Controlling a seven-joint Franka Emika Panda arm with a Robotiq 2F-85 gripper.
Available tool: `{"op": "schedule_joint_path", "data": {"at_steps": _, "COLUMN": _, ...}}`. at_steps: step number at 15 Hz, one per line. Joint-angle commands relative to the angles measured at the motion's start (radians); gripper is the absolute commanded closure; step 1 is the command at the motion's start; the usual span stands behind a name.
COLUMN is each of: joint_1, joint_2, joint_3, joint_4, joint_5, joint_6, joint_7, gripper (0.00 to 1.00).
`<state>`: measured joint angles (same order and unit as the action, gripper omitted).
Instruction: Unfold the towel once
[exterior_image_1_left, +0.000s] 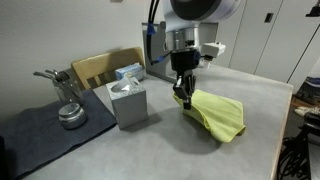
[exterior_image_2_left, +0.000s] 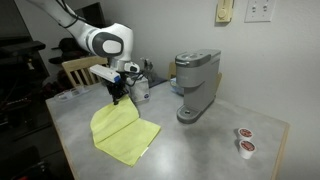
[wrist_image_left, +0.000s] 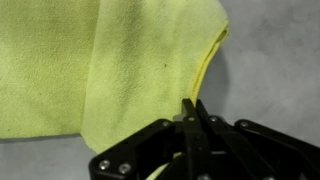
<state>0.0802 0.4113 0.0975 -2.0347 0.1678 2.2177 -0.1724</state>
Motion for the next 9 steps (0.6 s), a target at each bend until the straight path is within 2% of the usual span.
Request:
{"op": "schedule_joint_path", "data": {"at_steps": 1, "joint_1": 0.005, "joint_2": 0.024, "joint_3": 0.008, "joint_4": 0.029, "joint_5": -0.028, "joint_6": 0.005, "joint_7": 0.028, "gripper": 0.99}}
{"op": "schedule_joint_path", "data": {"at_steps": 9, "joint_1": 0.022, "joint_2": 0.046, "joint_3": 0.014, "joint_4": 0.064, "joint_5": -0.047, "joint_6": -0.003, "joint_7": 0.03, "gripper": 0.99}}
